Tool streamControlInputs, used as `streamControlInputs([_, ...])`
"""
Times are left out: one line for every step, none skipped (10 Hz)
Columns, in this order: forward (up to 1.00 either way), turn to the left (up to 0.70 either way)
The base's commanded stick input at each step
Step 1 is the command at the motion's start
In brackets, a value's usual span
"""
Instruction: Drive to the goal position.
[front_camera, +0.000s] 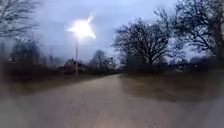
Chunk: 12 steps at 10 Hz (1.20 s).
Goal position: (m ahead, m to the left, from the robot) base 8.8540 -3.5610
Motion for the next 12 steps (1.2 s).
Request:
streamControlInputs([1.00,0.17])
streamControlInputs([1.00,0.42])
streamControlInputs([1.00,0.44])
streamControlInputs([1.00,0.44])
streamControlInputs([1.00,0.44])
streamControlInputs([1.00,0.18])
streamControlInputs([1.00,0.04])
streamControlInputs([1.00,0.04])
streamControlInputs([1.00,0.04])
streamControlInputs([1.00,0.04])
streamControlInputs([1.00,0.04])
streamControlInputs([1.00,0.04])
